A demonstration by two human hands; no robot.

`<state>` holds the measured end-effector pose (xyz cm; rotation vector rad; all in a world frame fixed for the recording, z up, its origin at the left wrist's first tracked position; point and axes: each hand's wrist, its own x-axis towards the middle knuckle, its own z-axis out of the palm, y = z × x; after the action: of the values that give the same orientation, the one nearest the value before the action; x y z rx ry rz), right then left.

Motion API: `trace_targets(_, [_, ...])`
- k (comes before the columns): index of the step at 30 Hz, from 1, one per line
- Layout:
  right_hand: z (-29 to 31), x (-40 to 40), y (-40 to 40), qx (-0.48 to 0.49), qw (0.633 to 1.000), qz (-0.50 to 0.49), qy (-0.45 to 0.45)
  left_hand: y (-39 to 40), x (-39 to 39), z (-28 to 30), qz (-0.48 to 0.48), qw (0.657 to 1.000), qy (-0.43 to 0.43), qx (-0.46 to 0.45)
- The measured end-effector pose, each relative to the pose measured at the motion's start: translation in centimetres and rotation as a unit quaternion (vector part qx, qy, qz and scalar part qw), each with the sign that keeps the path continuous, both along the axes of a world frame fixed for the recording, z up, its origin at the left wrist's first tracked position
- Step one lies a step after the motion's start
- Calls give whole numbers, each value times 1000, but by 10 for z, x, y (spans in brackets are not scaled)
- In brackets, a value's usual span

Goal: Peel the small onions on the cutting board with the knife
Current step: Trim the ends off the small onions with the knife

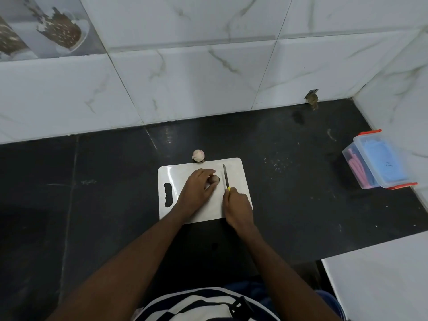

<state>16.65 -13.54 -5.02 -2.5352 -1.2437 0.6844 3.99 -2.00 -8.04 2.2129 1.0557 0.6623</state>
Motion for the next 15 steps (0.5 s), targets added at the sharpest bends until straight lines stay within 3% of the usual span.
trace_targets(4, [5, -7, 1, -42, 995, 59, -62, 2, -1, 3, 8, 1000, -13, -14])
trace_targets(15, [4, -8, 5, -55, 991, 91, -87, 3, 1, 7, 8, 999, -12, -37])
